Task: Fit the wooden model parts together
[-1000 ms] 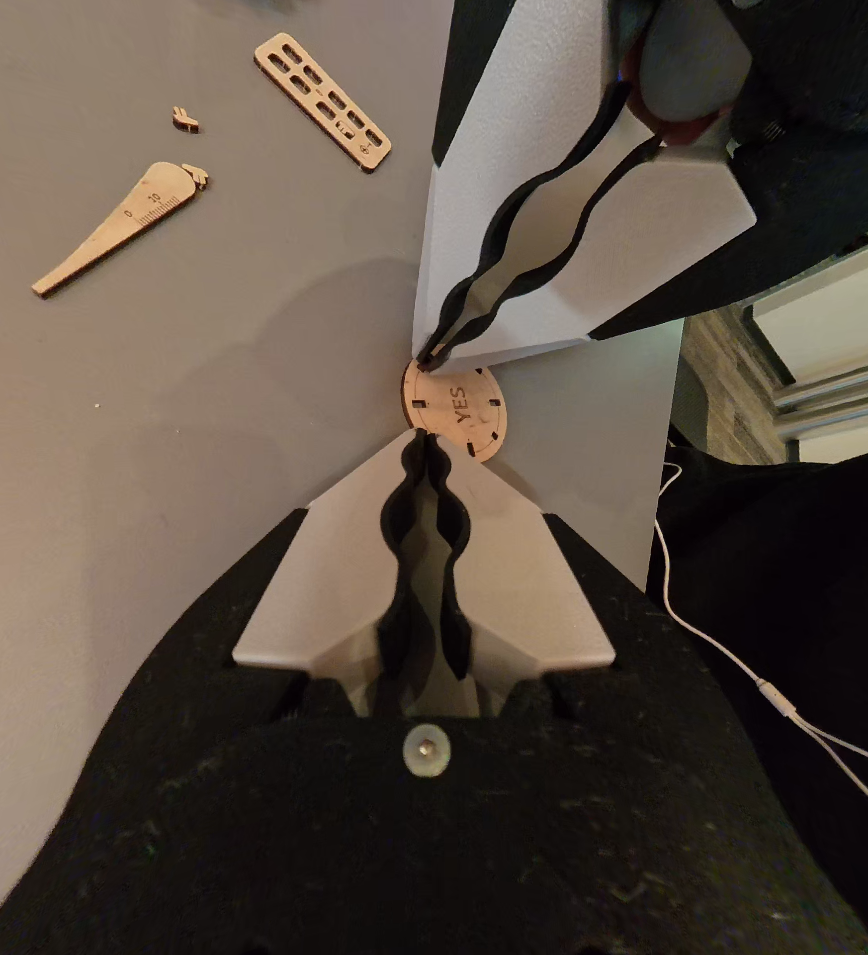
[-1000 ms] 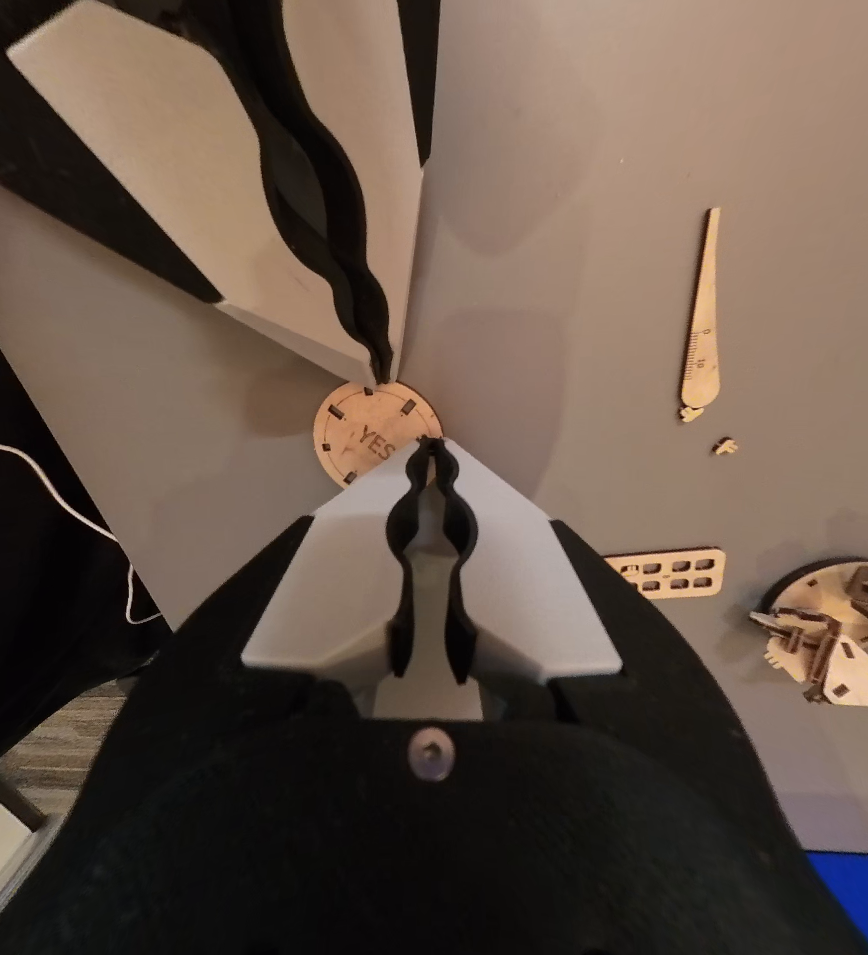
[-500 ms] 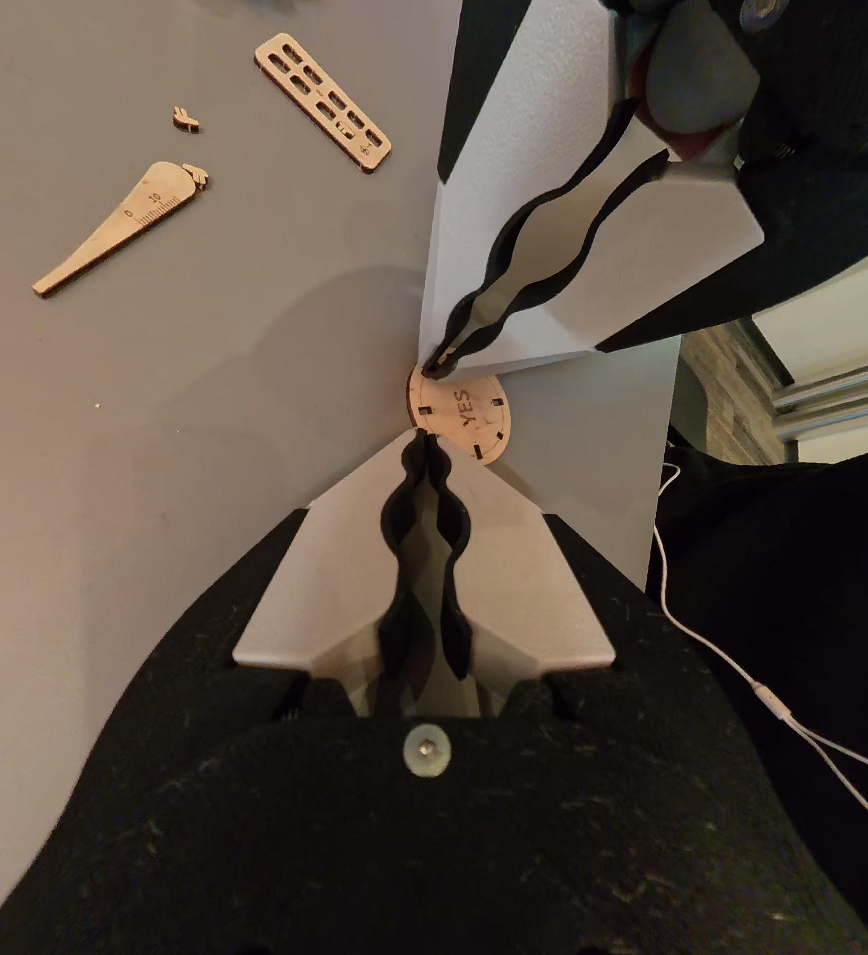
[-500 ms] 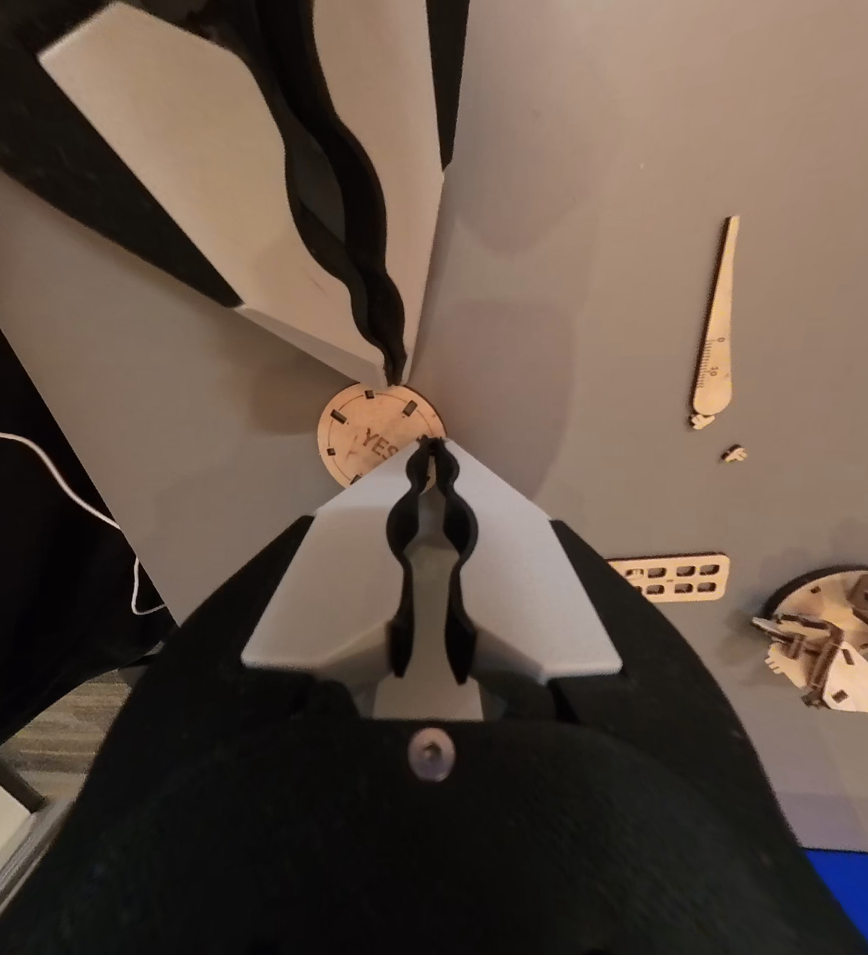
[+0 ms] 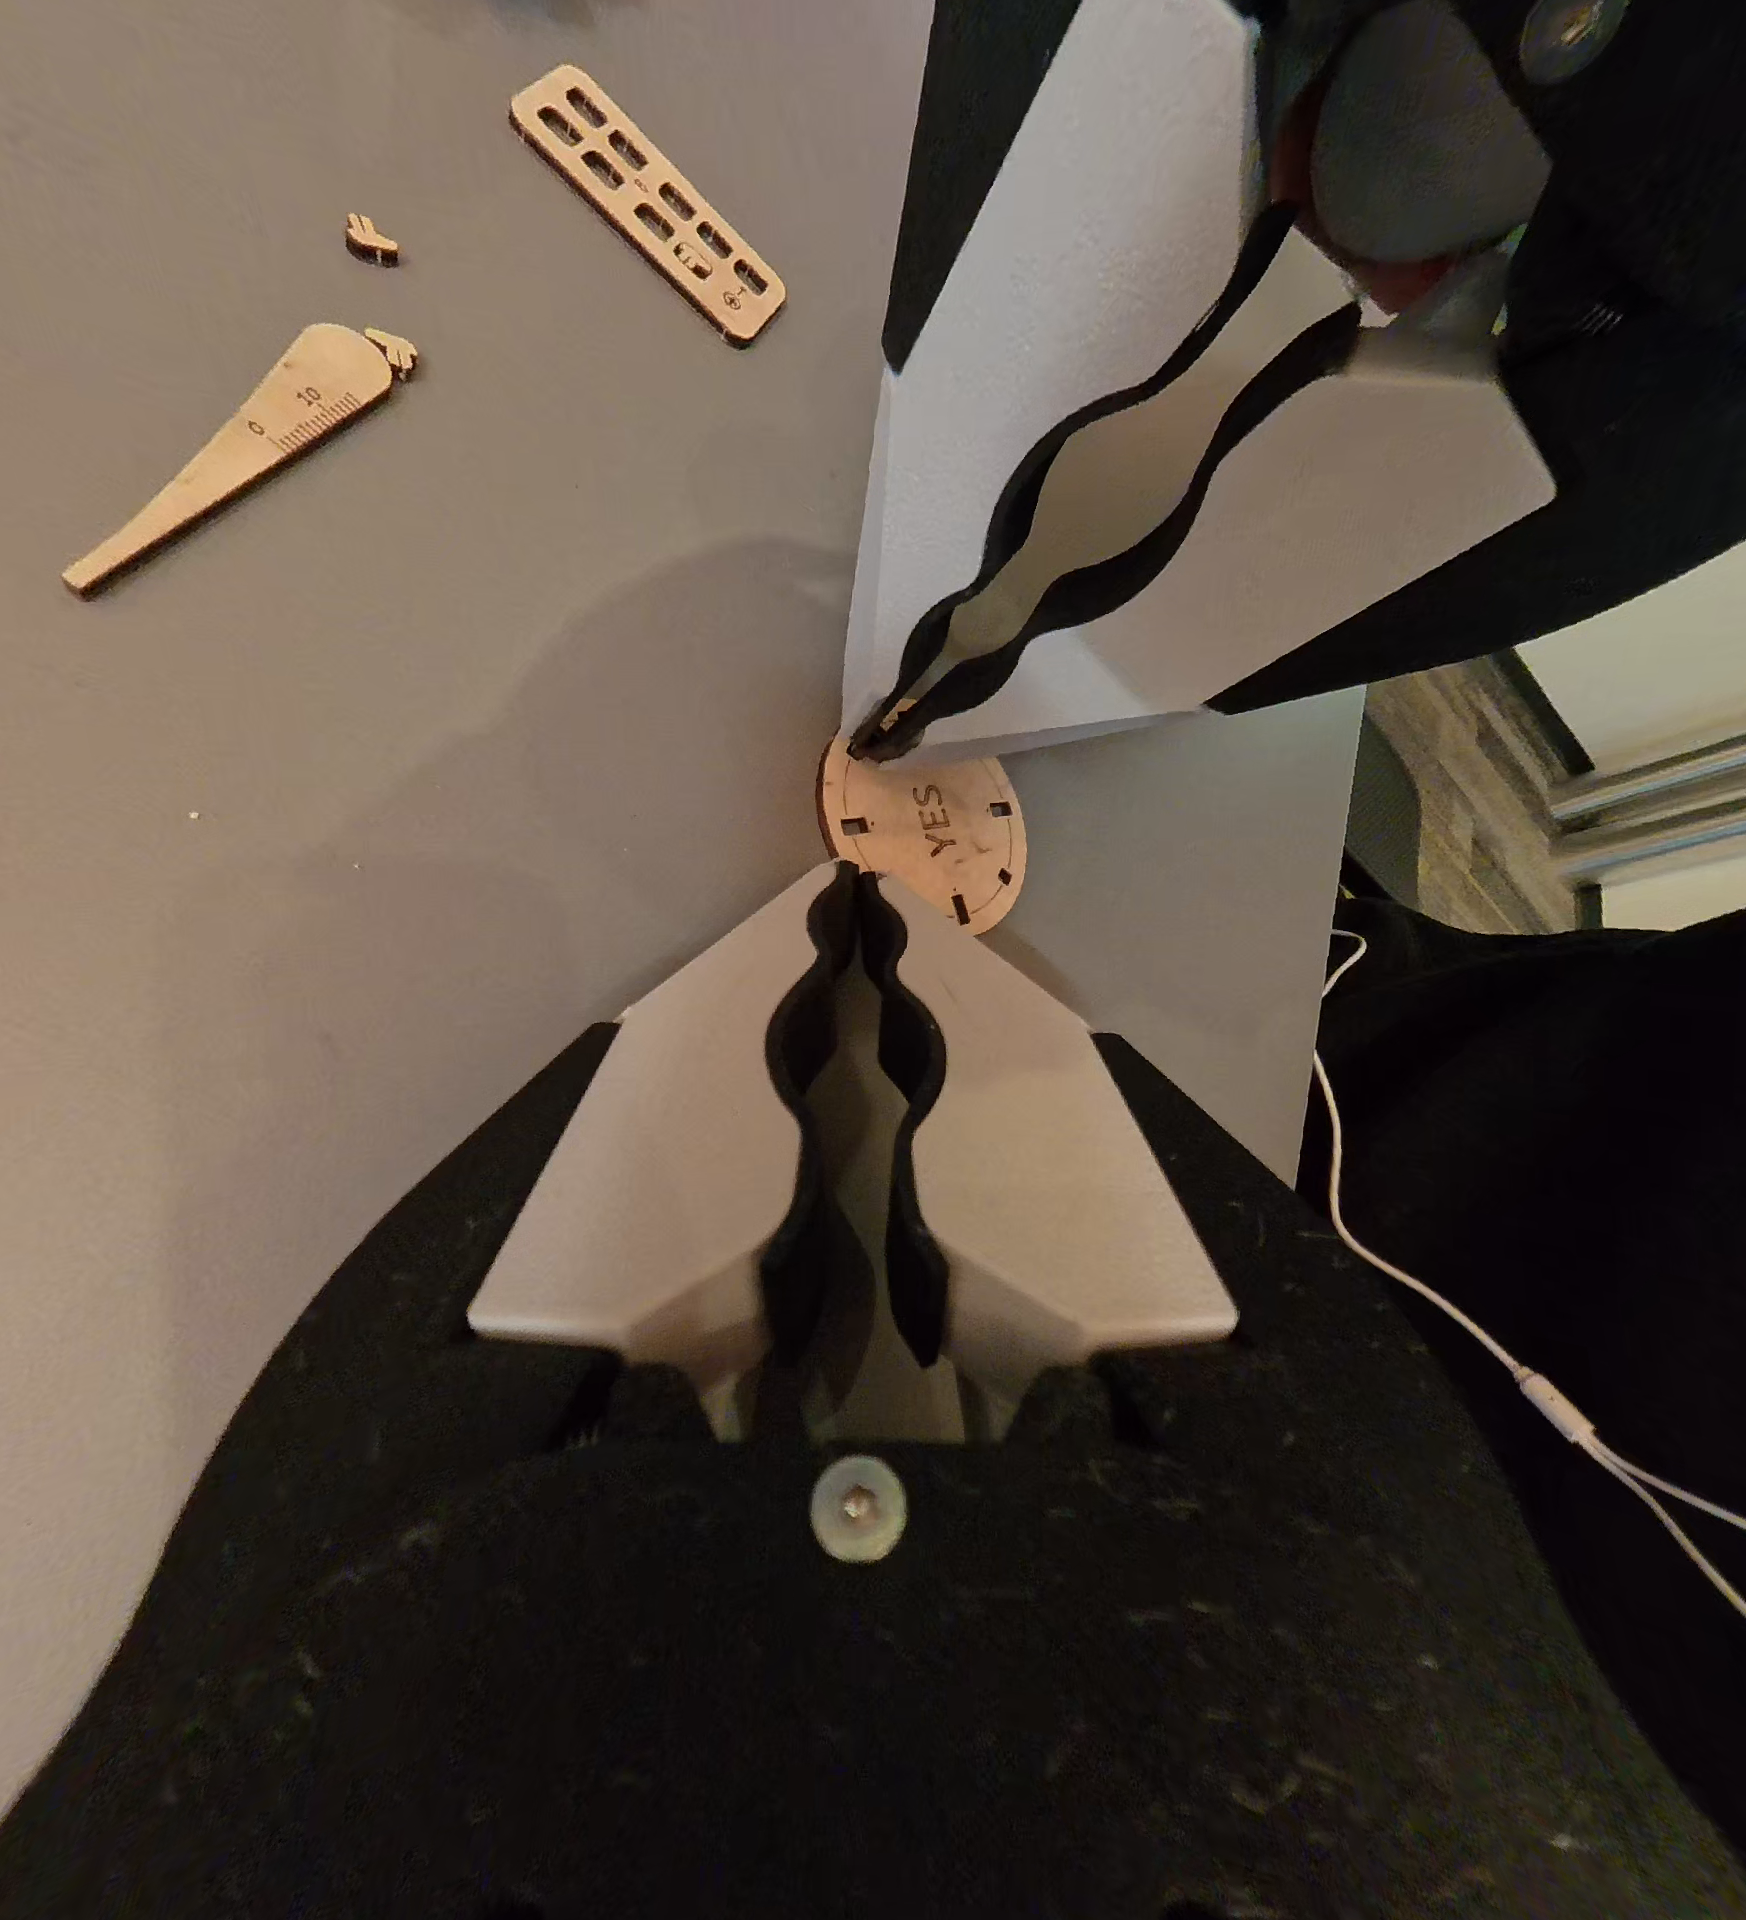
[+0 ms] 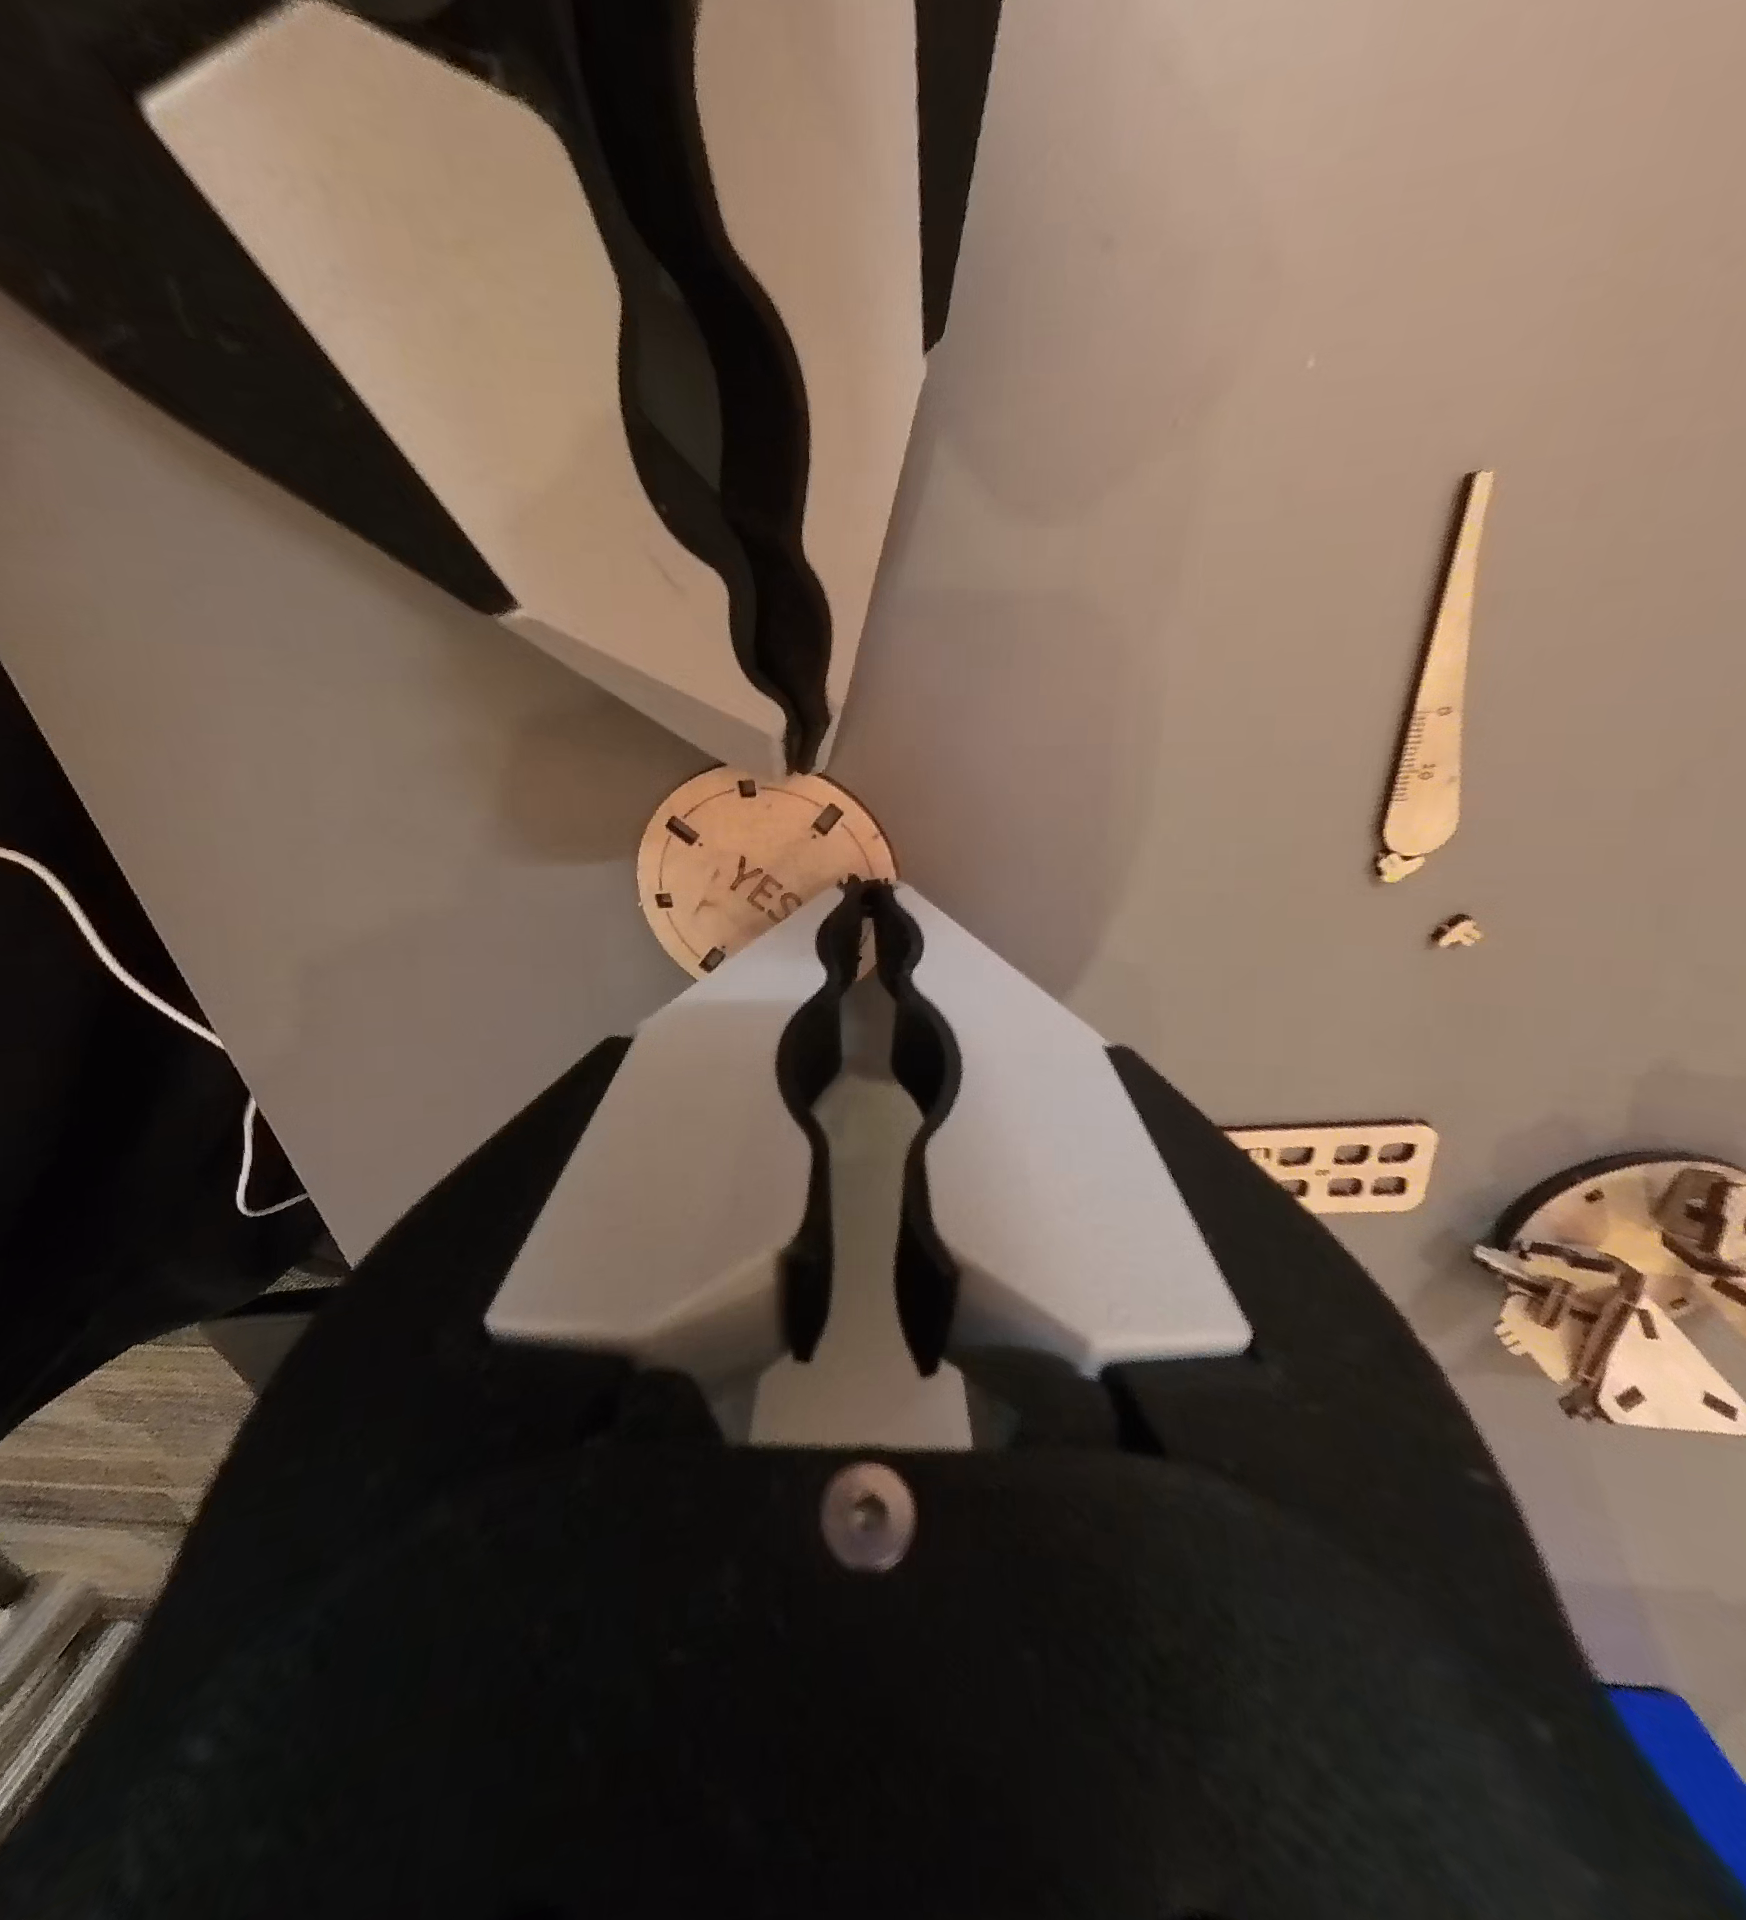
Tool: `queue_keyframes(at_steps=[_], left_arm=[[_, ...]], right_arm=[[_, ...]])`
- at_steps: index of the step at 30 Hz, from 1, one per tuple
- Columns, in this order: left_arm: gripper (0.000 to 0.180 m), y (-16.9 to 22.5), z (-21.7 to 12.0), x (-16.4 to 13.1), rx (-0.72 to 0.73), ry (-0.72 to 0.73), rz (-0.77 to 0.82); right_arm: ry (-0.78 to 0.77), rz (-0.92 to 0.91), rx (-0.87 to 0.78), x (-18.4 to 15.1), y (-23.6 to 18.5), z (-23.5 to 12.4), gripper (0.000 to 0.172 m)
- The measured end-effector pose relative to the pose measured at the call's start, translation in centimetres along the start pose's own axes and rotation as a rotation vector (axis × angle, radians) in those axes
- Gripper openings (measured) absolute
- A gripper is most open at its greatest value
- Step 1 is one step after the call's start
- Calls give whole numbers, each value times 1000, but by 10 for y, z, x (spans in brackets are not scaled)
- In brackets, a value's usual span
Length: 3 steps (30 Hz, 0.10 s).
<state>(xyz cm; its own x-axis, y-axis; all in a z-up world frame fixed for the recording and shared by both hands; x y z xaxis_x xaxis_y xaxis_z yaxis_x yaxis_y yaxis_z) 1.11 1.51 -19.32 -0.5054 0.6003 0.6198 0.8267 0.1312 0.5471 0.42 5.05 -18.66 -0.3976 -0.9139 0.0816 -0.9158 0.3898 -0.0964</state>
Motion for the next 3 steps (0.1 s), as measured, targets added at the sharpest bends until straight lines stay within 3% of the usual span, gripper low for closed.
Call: queue_keyframes(at_steps=[1,3], left_arm=[[0,0,0,0,0,0,0],[0,0,0,0,1,0,1]], right_arm=[[-2,-2,0,0,0,0,1],[-7,-5,3,0,0,1,1]])
Point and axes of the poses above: each gripper's, where its closed fingertips meet, z out along the fingers, x out of its top, y = z × x across the jaws, the point moved 2 cm from there along -z, back along the fingers
